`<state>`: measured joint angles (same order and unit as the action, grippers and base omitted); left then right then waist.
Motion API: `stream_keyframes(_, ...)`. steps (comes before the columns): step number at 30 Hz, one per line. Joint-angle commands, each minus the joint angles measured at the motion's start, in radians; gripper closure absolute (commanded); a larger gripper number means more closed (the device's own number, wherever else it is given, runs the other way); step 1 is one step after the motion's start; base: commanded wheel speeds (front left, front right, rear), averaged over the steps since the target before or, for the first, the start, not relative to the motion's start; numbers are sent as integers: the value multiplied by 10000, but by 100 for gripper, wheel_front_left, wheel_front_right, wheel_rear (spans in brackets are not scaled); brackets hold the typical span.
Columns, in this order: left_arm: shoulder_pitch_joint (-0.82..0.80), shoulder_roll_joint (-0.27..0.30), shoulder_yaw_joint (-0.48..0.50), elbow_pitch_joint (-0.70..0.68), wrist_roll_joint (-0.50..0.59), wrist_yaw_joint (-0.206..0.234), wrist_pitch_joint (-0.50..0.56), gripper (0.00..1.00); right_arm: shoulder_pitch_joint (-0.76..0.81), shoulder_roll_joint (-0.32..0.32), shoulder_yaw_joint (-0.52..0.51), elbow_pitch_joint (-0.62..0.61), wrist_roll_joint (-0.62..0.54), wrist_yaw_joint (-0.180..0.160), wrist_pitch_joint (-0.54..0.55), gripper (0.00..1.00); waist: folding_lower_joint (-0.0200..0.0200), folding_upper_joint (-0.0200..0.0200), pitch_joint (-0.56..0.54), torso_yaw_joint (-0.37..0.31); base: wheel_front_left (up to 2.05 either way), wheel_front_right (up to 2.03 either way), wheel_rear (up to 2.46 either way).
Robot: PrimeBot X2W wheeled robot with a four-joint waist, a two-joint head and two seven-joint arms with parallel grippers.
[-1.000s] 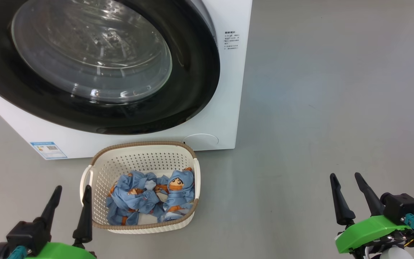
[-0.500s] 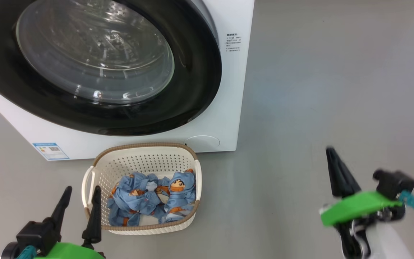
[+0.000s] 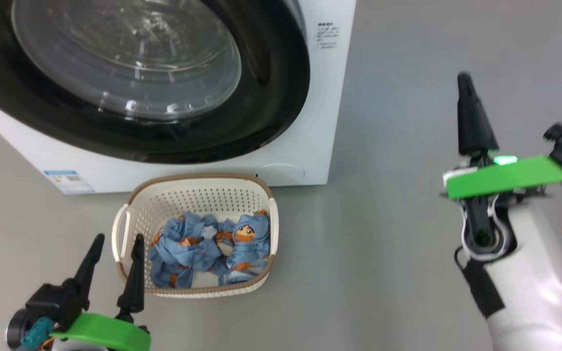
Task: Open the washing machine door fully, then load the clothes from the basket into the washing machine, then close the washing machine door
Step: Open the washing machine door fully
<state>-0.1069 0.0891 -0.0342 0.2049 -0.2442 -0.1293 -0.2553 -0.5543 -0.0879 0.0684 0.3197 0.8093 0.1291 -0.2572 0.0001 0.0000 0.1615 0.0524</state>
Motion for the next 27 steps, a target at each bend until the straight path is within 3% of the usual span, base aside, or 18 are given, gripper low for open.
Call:
stream_keyframes(1,-360,212,287,-277,-53,-14,-65,0,-343,13,291,-207,114,16,-46,100,0,0,225,165,0,0,0)
stream_keyframes(4,-576,183,225,-338,-105,-14,-65,0,-1029,-220,591,27,921,16,-46,100,0,0,543,351,0,0,0)
stream_keyframes(7,-804,151,168,-401,-149,-14,-65,0,-1712,-436,848,248,2507,16,-46,100,0,0,857,544,0,0,0)
stream_keyframes(13,-1248,21,48,-552,-240,-14,-65,0,-2768,-1438,1783,489,4897,16,440,100,0,0,1424,924,0,0,0)
stream_keyframes(20,-1691,-78,-54,-599,-374,-14,-65,0,-3847,-2066,2102,892,7212,16,2649,100,0,0,2044,1251,0,0,0)
stream_keyframes(27,-1961,-154,-165,-656,-487,-14,-65,0,-4662,-2418,2545,1323,7781,16,4665,100,0,0,2506,1471,0,0,0)
